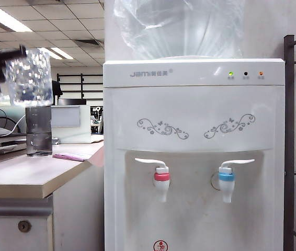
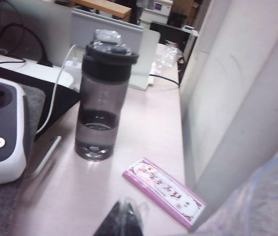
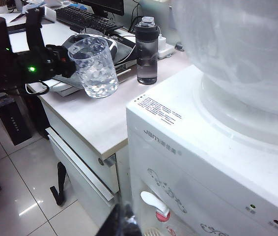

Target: Pick up the plastic mug from the left desk, go to the cold water outlet of the water dispenser, press the vertical switch to get some water, then put the mug back on the desk.

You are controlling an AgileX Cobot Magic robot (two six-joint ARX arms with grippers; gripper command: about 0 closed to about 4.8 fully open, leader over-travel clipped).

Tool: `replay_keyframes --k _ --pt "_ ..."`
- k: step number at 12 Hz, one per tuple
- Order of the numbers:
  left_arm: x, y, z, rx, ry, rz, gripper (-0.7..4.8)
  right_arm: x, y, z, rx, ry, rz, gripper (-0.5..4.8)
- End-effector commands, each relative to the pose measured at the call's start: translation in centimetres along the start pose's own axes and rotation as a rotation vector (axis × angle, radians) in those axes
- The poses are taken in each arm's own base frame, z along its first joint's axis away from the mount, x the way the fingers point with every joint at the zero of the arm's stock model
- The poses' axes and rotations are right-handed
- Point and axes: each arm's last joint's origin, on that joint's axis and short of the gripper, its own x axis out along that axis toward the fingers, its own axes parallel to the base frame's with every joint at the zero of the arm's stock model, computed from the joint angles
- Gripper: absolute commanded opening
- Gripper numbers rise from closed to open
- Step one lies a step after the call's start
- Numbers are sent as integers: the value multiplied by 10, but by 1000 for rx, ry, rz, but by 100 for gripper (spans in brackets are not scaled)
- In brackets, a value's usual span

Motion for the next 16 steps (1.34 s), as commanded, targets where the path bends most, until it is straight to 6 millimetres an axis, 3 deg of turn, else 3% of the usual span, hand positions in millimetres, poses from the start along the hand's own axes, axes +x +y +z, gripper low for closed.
replay_keyframes --k 1,6,7,11,12,16 --pt "-22 -5 24 -5 -24 -116 -6 -1 0 2 -1 -17 -2 -1" --pt "-37 -14 39 -19 -46 -395 -6 -2 0 3 -1 -21 -9 -1" --pt "-47 -17 47 -49 -47 -484 -6 -4 0 4 0 -37 -13 -1" --pt "-67 -21 52 -55 14 -556 -6 -10 -3 6 3 -64 -83 -1" --pt "-83 -63 42 -22 72 -692 -6 -19 -5 6 8 -90 -171 -1" --pt "-93 -114 12 47 192 -813 -6 -30 -6 5 11 -103 -197 -1"
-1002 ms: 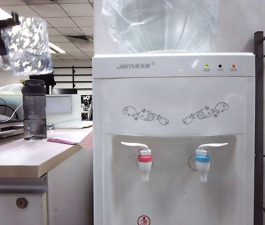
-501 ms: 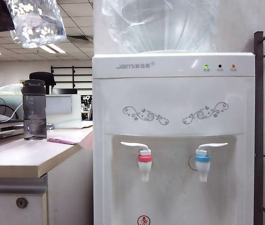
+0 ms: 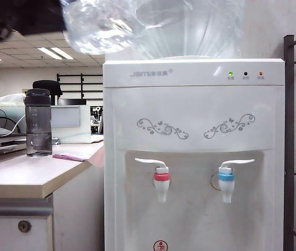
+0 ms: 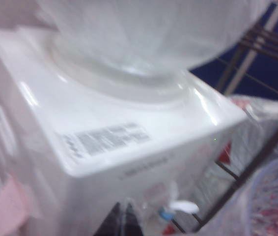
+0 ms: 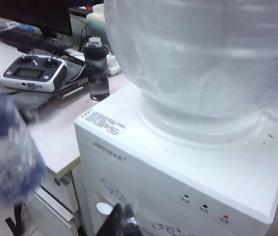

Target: Pick up the plastic mug from the left desk, go to the cold water outlet of the water dispenser, press the vertical switch to get some water, then put the mug back on the desk.

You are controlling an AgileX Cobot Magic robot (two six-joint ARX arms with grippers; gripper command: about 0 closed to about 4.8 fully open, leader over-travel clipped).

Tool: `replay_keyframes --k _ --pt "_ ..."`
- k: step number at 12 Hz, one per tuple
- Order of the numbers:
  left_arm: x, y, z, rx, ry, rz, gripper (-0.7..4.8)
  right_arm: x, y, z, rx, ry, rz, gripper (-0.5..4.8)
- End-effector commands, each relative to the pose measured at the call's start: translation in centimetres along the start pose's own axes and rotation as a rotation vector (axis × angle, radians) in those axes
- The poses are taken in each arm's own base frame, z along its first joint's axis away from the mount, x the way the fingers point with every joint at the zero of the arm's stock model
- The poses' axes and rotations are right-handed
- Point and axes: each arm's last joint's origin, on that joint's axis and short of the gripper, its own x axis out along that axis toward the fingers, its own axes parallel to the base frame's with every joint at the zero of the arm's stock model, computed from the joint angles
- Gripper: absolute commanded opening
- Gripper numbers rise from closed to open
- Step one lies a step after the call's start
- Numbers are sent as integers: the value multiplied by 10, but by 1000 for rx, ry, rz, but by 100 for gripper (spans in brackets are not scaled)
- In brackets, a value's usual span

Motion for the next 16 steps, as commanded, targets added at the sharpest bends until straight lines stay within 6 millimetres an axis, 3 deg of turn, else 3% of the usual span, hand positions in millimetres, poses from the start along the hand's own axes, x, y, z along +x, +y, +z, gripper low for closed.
replay_keyframes --k 1,4,6,7,8,11,14,16 --pt "16 -13 -11 37 32 -47 -6 -3 -1 3 5 -27 -10 -1" --pt "53 -26 -41 86 77 -138 -6 -6 -2 3 8 -38 -13 -1" --pt "94 -14 -91 82 109 -156 -6 -8 -2 4 9 -44 -18 -1" --pt "100 -14 -100 85 106 -167 -6 -8 -2 3 8 -43 -18 -1" --pt "108 -29 -119 112 104 -206 -6 -8 -2 1 2 -17 -20 -1" --pt "111 -38 -133 119 121 -191 -6 -8 -2 1 2 -17 -20 -1" --pt "118 -53 -163 130 90 -52 -6 -8 -2 1 2 -16 -20 -1" --pt "118 -55 -171 138 104 5 -6 -8 -2 1 2 -16 -20 -1"
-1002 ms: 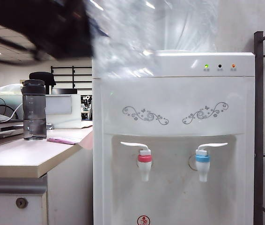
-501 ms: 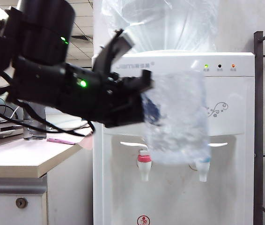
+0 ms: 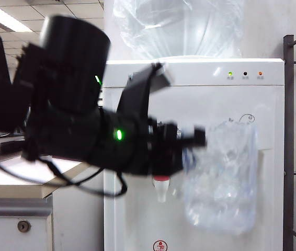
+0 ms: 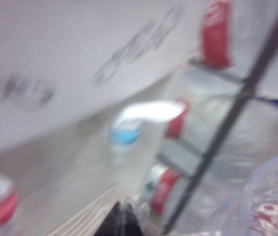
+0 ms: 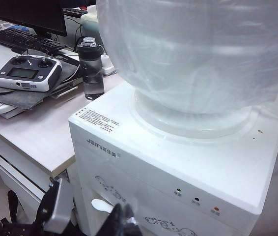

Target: Pick up the plastic mug from the left desk, go to the cold water outlet of the water dispenser, press the vertical switch to get some water, then put the mug back on the desk.

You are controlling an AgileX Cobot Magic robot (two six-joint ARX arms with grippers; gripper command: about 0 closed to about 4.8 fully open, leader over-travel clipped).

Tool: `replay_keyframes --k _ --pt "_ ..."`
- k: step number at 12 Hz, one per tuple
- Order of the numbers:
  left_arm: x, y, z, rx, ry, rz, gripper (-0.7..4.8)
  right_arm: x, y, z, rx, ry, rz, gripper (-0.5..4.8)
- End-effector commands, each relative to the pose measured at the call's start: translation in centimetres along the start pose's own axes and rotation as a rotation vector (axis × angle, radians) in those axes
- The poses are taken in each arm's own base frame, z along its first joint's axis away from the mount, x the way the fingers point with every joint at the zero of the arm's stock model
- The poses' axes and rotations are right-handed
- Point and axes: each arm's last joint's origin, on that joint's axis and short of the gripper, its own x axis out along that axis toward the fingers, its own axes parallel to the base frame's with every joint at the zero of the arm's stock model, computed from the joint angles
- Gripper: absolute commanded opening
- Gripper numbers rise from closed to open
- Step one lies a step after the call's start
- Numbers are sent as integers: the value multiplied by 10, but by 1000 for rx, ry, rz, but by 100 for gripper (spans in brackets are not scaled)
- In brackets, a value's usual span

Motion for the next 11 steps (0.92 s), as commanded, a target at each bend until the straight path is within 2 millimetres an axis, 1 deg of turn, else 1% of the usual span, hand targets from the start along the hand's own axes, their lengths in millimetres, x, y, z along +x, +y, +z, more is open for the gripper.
replay_keyframes --k 1,3,4,6,8,11 --pt "3 -4 -3 -4 -27 81 -6 -1 0 2 3 -15 -2 -1" --pt "13 -4 -7 -21 -26 101 -6 -1 0 2 2 -13 -2 -1" --pt "34 -6 -3 -35 -66 103 -6 -1 0 0 -3 7 -3 -1" --pt "43 -7 -4 -35 -72 103 -6 -1 0 0 -2 6 -3 -1" --pt "47 -7 -6 -63 -71 102 -6 -1 0 0 -2 5 -3 -1" --pt "47 -7 -6 -87 -71 101 -6 -1 0 0 -2 5 -3 -1"
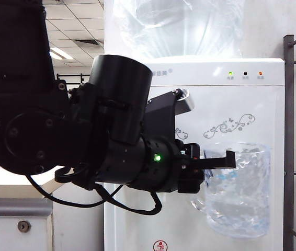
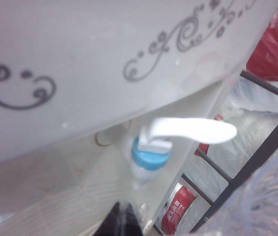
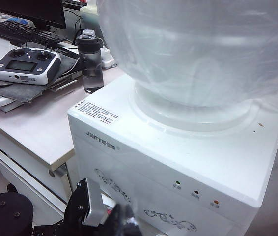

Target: Pick up the plastic mug from the left desk, go to the cold water outlet of the water dispenser, press the vertical switch to get some water, then put the mug back on the desk.

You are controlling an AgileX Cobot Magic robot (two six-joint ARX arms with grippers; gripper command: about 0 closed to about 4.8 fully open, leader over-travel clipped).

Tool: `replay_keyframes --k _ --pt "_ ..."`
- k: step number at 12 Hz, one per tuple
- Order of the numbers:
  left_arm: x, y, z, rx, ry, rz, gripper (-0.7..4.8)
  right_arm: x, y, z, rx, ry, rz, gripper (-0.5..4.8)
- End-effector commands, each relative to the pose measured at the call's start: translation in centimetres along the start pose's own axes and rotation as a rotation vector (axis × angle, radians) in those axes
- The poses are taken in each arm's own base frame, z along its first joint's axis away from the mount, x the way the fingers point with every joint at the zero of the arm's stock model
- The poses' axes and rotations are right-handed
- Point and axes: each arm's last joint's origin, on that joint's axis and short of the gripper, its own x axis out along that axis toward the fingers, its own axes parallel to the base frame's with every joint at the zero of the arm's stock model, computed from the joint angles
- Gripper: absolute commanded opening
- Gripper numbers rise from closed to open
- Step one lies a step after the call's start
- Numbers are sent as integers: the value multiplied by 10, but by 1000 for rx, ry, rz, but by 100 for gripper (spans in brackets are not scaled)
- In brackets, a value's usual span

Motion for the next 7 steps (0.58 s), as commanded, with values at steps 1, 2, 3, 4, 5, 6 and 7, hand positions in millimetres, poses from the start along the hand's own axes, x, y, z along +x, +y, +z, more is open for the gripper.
replay_keyframes --k 1,2,3,4,5,6,7 --pt "1 -2 7 -22 -44 -10 -6 -1 0 2 3 -18 -2 -1" --pt "1 -2 6 -21 -40 -9 -6 -1 0 2 3 -18 -2 -1" --pt "1 -2 5 -19 -28 -6 -6 -1 0 2 3 -18 -2 -1" --pt "1 -1 4 -17 -19 -4 -6 -1 0 2 3 -18 -2 -1" --pt "1 -1 1 -13 -6 12 -6 -1 0 2 3 -18 -2 -1" --pt "2 1 -5 -13 -9 45 -6 -1 0 2 3 -18 -2 -1" --pt "3 2 -8 -16 -23 50 -6 -1 0 2 4 -18 -2 -1"
